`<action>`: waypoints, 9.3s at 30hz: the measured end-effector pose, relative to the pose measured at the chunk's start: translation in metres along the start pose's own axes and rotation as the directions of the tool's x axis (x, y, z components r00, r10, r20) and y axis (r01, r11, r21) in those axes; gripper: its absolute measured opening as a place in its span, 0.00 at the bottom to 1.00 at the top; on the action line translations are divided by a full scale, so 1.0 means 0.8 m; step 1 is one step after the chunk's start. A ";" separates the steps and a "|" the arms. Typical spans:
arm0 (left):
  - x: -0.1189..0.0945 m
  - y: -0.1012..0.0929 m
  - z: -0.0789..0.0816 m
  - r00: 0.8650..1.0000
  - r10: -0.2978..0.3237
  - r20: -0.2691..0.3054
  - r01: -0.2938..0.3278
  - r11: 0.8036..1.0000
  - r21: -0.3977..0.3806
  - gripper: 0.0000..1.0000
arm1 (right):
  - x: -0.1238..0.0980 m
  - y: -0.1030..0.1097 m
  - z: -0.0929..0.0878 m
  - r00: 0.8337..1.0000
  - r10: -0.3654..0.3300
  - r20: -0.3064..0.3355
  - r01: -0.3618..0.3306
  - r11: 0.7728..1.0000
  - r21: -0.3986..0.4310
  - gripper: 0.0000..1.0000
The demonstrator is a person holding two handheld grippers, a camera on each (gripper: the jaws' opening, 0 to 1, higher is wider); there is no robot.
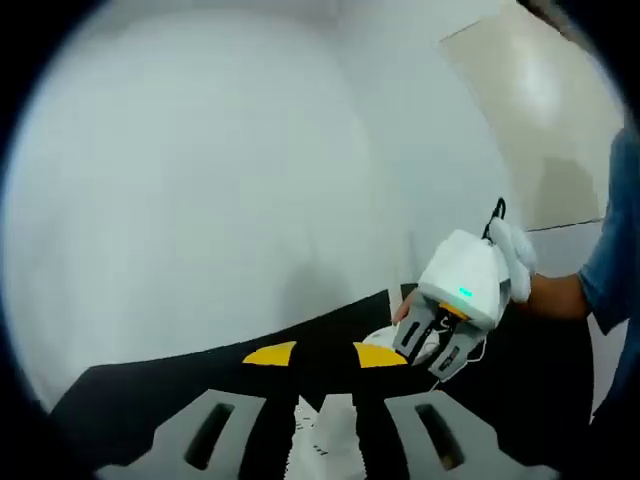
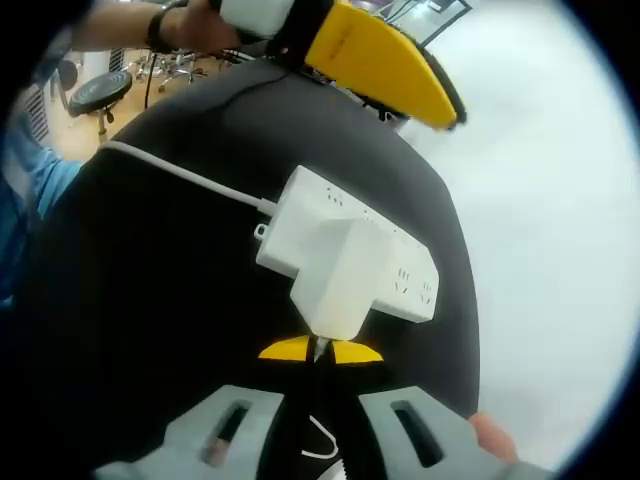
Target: Insert the desk lamp plug into the socket, turn on the power strip switch, turn on the lamp switch, then turn off the lamp switch, turn off the power strip switch, and remove the plug from the socket.
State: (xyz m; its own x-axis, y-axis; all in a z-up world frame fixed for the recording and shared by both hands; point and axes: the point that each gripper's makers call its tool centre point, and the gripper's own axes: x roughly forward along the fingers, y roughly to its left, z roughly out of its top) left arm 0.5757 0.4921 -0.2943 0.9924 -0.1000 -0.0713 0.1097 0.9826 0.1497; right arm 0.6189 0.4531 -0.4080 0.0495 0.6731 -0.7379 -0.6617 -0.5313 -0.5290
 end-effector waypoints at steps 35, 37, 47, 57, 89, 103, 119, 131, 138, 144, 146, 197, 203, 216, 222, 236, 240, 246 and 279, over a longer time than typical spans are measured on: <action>0.069 -0.022 -0.059 0.981 -0.007 -0.196 0.018 0.998 0.053 0.00 | 0.001 0.002 -0.001 1.000 0.019 -0.001 -0.019 1.000 0.013 0.07; 0.069 -0.021 -0.058 0.984 -0.014 -0.179 0.029 0.996 0.083 0.00 | 0.001 0.002 -0.001 1.000 0.015 -0.008 -0.015 1.000 0.009 0.07; 0.068 -0.040 -0.057 0.987 -0.091 -0.129 0.135 0.911 0.390 0.09 | 0.000 0.002 -0.001 1.000 0.008 -0.018 -0.008 1.000 -0.001 0.08; 0.067 -0.047 -0.064 0.965 -0.139 -0.221 0.204 0.930 0.305 0.00 | -0.003 0.001 0.000 1.000 0.005 -0.015 -0.005 1.000 -0.005 0.08; 0.057 -0.057 -0.063 0.964 -0.249 -0.094 0.266 0.897 0.352 0.00 | -0.007 -0.003 0.009 0.995 -0.072 -0.067 0.067 0.995 -0.080 0.07; 0.061 -0.028 -0.057 0.970 -0.217 -0.113 0.230 0.965 0.122 0.00 | -0.009 -0.003 0.011 0.996 -0.069 -0.060 0.065 0.996 -0.067 0.08; 0.056 -0.006 -0.056 0.979 -0.183 -0.087 0.185 0.983 0.009 0.00 | -0.020 -0.018 0.028 0.994 -0.106 0.025 0.105 0.994 0.023 0.07; 0.057 -0.010 -0.056 0.974 -0.218 -0.058 0.222 0.972 0.082 0.00 | -0.016 -0.014 0.029 0.995 -0.091 0.041 0.089 0.995 0.041 0.07; 0.063 -0.005 -0.059 0.972 -0.221 -0.080 0.227 0.971 0.080 0.00 | -0.014 -0.010 0.026 0.997 -0.062 0.042 0.061 0.997 0.043 0.07; 0.061 -0.006 -0.062 0.972 -0.212 -0.105 0.224 0.968 0.114 0.00 | -0.012 -0.009 0.025 0.997 -0.074 0.028 0.073 0.996 0.047 0.07; 0.056 0.002 -0.059 0.974 -0.212 -0.080 0.216 0.975 0.041 0.00 | -0.016 -0.014 0.034 0.993 -0.105 0.057 0.102 0.993 0.055 0.07; 0.054 -0.021 -0.062 0.984 -0.152 -0.094 0.160 0.984 0.081 0.00 | -0.008 -0.005 0.028 0.998 -0.029 0.062 0.019 0.989 0.145 0.14; 0.029 0.001 -0.049 0.991 -0.122 -0.050 0.123 0.992 0.011 0.00 | -0.027 -0.003 0.023 0.997 -0.026 0.072 0.010 0.978 0.207 0.14; -0.052 0.079 -0.042 0.998 -0.008 0.060 0.017 0.988 -0.152 0.17 | -0.059 -0.014 0.045 0.991 -0.055 0.121 0.016 0.953 0.301 0.17; -0.077 0.080 -0.050 0.998 -0.028 0.058 0.037 0.987 -0.154 0.31 | -0.065 -0.014 0.051 0.984 -0.067 0.167 -0.004 0.920 0.392 0.25; -0.106 0.077 -0.080 0.993 -0.107 0.051 0.114 0.982 -0.150 0.61 | -0.091 0.001 0.053 0.949 -0.197 0.248 0.027 0.830 0.557 0.34; -0.112 0.076 -0.090 0.992 -0.122 0.044 0.127 0.982 -0.142 0.66 | -0.097 0.007 0.053 0.938 -0.229 0.260 0.034 0.808 0.589 0.37; -0.117 0.076 -0.095 0.988 -0.140 0.060 0.148 0.977 -0.153 0.76 | -0.105 0.009 0.052 0.917 -0.279 0.285 0.041 0.777 0.628 0.42; -0.131 0.020 -0.140 0.981 -0.195 -0.009 0.192 0.975 -0.115 0.83 | -0.012 0.044 0.062 0.827 -0.504 0.250 -0.073 0.344 0.936 0.64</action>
State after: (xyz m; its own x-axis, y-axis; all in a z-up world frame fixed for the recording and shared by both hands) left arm 0.4670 0.5358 -0.3948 0.9515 -0.2880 -0.1083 0.2916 0.9563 0.0190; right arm 0.5581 0.4532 -0.3988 0.1876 0.9527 -0.2391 -0.9316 0.2497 0.2640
